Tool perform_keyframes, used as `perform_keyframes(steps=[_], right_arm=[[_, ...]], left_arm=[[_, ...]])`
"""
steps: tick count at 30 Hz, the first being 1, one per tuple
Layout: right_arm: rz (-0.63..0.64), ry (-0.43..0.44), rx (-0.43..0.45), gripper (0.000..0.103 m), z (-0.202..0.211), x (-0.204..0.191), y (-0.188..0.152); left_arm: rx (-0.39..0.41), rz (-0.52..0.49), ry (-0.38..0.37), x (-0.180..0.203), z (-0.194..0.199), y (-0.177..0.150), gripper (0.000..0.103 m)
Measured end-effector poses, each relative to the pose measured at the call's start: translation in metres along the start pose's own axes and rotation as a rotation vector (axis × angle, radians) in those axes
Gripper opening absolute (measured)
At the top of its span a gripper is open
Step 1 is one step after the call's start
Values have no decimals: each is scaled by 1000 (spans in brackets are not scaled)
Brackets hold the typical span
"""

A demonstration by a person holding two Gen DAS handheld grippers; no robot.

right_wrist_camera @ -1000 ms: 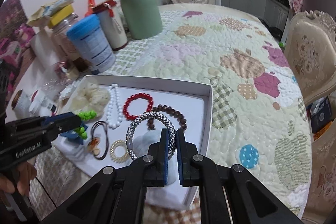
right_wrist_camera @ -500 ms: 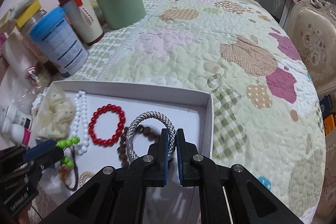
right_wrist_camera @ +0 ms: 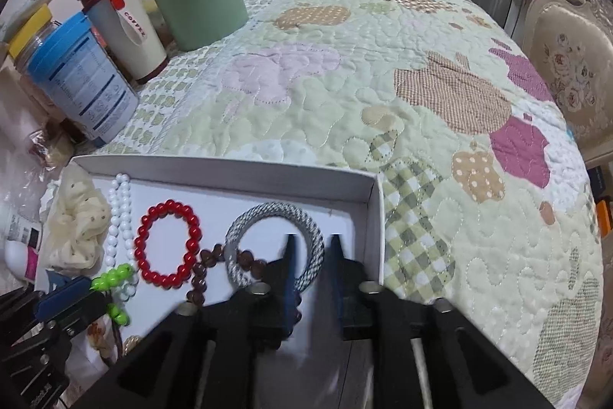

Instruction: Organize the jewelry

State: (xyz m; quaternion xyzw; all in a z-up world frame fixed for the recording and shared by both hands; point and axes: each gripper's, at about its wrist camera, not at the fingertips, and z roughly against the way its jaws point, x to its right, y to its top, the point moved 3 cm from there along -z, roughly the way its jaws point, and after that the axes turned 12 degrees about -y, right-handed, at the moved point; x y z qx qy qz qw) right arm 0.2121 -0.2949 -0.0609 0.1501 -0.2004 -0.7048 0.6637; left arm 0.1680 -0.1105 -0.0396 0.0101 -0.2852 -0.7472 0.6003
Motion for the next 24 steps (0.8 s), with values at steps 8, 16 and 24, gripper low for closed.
perform_keyframes(steps=[8, 16, 24], right_arm=[[-28, 39, 65, 27, 47, -3, -24], [-61, 46, 129, 29, 103, -15, -67], [-37, 32, 187, 34, 145, -33, -98]], left_arm=[[29, -8, 34, 3, 13, -9, 51], [98, -13, 99, 4, 54, -29, 51], [145, -9, 154, 9, 94, -58, 51]])
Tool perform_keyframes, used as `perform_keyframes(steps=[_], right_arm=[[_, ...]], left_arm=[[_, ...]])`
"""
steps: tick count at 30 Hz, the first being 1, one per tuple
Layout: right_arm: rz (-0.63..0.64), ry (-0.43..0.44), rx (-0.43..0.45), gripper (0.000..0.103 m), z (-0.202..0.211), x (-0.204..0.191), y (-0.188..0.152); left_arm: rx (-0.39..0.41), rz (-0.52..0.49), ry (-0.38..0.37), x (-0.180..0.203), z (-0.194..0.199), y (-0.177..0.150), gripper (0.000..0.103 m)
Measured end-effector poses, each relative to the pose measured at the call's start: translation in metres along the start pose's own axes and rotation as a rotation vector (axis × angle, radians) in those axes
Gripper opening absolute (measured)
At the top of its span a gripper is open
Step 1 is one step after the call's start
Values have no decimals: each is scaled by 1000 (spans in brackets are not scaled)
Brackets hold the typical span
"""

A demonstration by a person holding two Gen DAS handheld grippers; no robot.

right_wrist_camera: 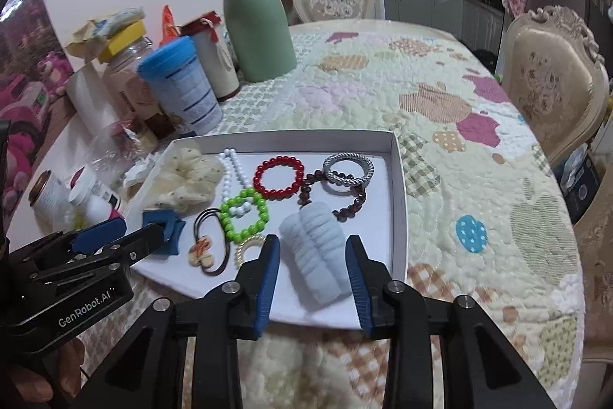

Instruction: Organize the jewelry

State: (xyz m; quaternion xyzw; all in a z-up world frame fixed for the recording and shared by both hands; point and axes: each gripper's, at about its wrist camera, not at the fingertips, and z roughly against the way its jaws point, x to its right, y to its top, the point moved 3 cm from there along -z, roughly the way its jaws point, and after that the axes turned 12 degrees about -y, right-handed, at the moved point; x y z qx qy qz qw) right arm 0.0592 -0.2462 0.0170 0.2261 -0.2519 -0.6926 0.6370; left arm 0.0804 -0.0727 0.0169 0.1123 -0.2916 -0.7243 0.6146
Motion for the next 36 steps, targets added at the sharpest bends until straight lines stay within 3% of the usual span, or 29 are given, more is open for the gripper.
perform_keyframes(steps=[19, 36], right_arm=[[39, 8, 110, 39, 75, -9, -21], [73, -7, 123, 40, 84, -13, -27]], left_arm=[[132, 40, 70, 13, 82, -34, 51], [146, 42, 79, 12, 94, -40, 51]])
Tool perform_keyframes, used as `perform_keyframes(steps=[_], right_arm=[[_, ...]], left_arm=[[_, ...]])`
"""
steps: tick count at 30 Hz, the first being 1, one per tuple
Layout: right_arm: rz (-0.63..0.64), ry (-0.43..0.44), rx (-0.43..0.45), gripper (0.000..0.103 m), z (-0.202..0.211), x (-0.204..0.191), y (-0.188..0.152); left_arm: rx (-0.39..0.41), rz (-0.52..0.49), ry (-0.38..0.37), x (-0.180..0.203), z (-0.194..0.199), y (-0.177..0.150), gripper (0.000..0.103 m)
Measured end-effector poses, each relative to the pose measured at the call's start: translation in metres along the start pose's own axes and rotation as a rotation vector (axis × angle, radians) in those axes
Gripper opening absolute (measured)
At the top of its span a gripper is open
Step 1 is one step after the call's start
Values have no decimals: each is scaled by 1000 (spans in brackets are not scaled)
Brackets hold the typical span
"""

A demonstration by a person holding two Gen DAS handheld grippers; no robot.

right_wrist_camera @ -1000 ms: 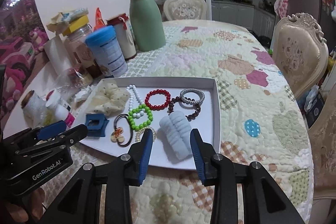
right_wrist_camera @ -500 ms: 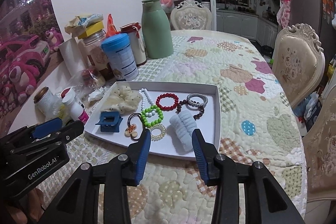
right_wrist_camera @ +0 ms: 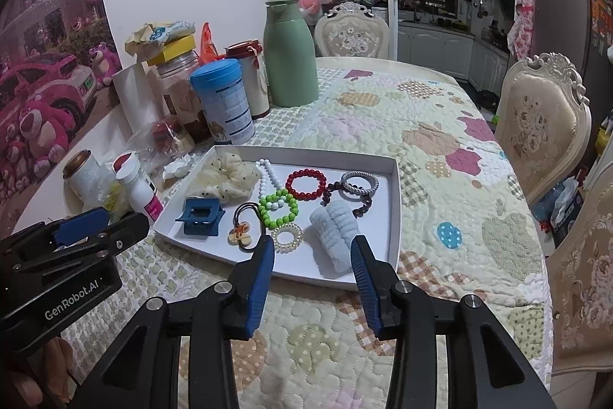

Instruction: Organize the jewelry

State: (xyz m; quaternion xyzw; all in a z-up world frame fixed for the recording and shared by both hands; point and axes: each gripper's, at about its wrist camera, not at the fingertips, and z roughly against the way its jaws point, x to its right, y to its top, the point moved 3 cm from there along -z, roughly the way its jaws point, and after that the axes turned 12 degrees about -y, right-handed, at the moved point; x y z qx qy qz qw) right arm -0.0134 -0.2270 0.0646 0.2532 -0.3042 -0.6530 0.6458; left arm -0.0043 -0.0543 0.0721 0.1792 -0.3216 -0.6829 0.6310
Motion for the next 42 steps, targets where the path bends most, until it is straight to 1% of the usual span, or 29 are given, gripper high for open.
perform_keyframes(steps=[17, 42], right_arm=[[-1, -7, -17, 40, -6, 4, -3], [20, -10, -42, 40, -15, -8, -3]], left_arm=[[-13, -4, -2, 1, -7, 2, 51], [-34, -1, -25, -3, -17, 0, 51]])
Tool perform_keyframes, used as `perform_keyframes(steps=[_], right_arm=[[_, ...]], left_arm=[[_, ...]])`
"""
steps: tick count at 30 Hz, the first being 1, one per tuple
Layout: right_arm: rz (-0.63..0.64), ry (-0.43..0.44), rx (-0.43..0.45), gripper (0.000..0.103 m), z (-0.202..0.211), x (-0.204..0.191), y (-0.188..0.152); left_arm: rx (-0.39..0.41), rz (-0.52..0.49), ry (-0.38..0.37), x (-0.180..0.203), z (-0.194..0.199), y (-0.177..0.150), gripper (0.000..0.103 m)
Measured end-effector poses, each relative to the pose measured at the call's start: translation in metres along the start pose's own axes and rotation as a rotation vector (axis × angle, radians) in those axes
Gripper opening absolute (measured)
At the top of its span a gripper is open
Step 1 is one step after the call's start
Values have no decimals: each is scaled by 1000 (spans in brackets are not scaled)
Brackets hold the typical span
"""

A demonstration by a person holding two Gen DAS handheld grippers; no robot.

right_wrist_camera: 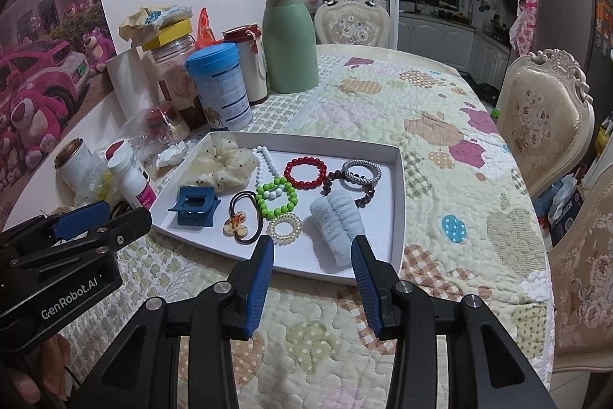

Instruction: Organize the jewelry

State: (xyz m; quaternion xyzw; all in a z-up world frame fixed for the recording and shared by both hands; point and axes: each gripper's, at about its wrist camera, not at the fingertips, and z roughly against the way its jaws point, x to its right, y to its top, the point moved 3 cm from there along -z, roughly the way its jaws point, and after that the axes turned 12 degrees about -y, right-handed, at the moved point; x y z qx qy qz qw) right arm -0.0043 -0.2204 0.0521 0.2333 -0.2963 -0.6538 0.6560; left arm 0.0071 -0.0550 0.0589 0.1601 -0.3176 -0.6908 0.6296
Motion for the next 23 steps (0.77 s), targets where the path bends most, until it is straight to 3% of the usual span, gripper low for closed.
perform_keyframes(steps=[23], right_arm=[[-17, -13, -45, 40, -22, 8, -6]], left_arm=[[-30, 17, -23, -10, -18, 1, 51]])
